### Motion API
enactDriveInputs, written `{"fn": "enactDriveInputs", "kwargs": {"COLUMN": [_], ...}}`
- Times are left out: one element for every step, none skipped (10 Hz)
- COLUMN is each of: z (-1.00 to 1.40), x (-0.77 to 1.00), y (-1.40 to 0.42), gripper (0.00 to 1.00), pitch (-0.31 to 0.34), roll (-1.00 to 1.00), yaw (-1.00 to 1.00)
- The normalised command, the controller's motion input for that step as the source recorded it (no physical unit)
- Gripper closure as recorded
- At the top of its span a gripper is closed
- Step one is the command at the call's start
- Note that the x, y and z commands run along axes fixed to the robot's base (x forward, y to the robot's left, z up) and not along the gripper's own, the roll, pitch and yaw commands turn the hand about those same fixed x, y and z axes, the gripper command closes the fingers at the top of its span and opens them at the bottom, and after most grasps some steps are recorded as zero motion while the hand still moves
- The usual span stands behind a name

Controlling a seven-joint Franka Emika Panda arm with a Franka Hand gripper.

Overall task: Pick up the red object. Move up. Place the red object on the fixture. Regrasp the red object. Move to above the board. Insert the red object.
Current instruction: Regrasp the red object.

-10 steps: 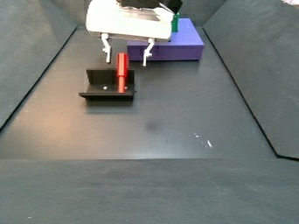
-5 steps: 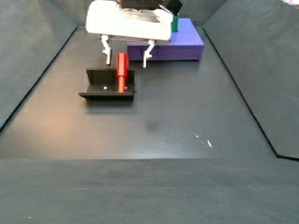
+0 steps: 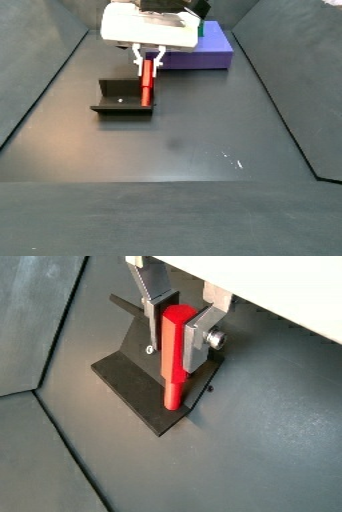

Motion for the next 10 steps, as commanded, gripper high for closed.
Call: {"fn": "enactDriveInputs", "kwargs": {"z": [0.0,0.0,0.0,0.0,0.0,0.0,0.0,0.0,0.0,0.0], "x": [0.0,0.0,0.0,0.0,0.0,0.0,0.0,0.0,0.0,0.0], "y": [0.0,0.0,0.0,0.0,0.0,0.0,0.0,0.0,0.0,0.0], "gripper": [1.0,1.0,1.0,1.0,1.0,1.0,1.0,1.0,1.0,1.0], "pitch": [0.0,0.0,0.0,0.0,0.0,0.0,0.0,0.0,0.0,0.0], "roll": [0.0,0.0,0.0,0.0,0.0,0.0,0.0,0.0,0.0,0.0], "yaw": [0.0,0.0,0.0,0.0,0.0,0.0,0.0,0.0,0.0,0.0]}}
